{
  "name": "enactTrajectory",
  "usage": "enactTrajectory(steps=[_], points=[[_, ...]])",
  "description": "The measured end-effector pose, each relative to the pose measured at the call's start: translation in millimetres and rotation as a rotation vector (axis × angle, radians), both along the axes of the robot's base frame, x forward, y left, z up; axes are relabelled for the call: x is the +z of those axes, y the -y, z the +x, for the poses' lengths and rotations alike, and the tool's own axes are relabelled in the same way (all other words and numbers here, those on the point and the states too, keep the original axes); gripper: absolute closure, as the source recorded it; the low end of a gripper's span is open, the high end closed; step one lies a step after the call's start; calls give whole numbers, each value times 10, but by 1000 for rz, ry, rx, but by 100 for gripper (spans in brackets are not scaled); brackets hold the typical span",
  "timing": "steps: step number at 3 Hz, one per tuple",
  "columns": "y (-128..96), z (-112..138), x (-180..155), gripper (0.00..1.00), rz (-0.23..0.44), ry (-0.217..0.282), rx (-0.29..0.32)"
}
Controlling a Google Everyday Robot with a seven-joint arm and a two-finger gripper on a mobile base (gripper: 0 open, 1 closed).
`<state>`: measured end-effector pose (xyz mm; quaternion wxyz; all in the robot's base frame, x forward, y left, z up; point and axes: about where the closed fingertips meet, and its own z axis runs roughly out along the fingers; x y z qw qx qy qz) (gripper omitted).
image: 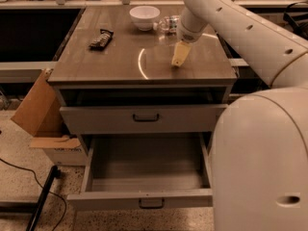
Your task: Place water bottle into middle drawer
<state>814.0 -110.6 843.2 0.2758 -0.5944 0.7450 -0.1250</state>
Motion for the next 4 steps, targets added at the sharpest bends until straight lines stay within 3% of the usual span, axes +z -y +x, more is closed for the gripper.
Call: enactTrajectory(steps=[4], points=[[-36,42,35,0,-1,-2,3]])
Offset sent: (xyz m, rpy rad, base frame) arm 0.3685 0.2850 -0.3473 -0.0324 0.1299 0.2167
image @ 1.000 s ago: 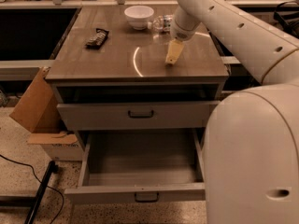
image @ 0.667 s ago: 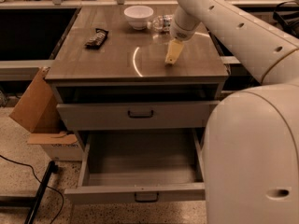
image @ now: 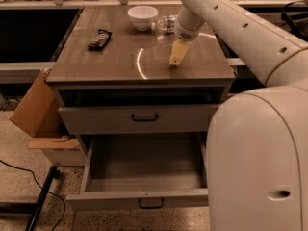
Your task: Place water bottle into middle drawer
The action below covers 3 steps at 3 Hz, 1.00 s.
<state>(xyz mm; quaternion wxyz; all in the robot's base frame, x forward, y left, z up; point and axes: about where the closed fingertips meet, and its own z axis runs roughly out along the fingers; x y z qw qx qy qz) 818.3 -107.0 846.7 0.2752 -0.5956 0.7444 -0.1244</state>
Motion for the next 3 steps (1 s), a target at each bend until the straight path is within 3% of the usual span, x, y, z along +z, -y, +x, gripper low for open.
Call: enactTrajectory(steps=[1,2,3], points=[[0,0,5,19,0,0,0],[0,0,28,16,0,0,0],[0,-10,40,0,-1,3,0]])
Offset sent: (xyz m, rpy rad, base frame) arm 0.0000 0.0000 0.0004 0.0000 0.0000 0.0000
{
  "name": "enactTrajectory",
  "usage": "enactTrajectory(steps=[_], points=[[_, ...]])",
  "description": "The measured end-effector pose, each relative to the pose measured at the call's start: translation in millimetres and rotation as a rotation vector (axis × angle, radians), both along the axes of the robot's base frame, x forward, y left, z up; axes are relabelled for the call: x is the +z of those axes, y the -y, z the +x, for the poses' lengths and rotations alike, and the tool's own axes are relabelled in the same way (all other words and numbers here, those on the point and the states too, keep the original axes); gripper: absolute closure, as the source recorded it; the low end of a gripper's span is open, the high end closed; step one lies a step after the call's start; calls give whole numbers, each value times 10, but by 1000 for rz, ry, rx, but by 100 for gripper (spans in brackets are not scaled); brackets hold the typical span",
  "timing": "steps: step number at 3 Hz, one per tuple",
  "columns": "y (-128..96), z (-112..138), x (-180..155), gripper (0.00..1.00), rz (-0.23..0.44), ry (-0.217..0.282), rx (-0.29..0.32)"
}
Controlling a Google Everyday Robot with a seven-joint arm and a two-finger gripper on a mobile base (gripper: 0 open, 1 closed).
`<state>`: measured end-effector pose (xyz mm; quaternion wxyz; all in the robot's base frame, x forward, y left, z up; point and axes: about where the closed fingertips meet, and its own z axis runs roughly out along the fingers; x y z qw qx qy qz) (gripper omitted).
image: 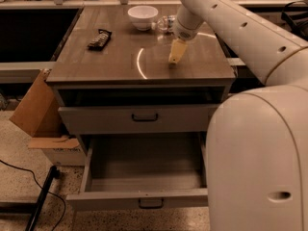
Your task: Place water bottle into middle drawer
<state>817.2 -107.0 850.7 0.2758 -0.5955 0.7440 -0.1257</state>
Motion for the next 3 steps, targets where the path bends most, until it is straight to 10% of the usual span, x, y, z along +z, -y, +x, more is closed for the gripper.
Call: enactTrajectory(steps=[3], points=[[166,-846,782,0,13,224,6]])
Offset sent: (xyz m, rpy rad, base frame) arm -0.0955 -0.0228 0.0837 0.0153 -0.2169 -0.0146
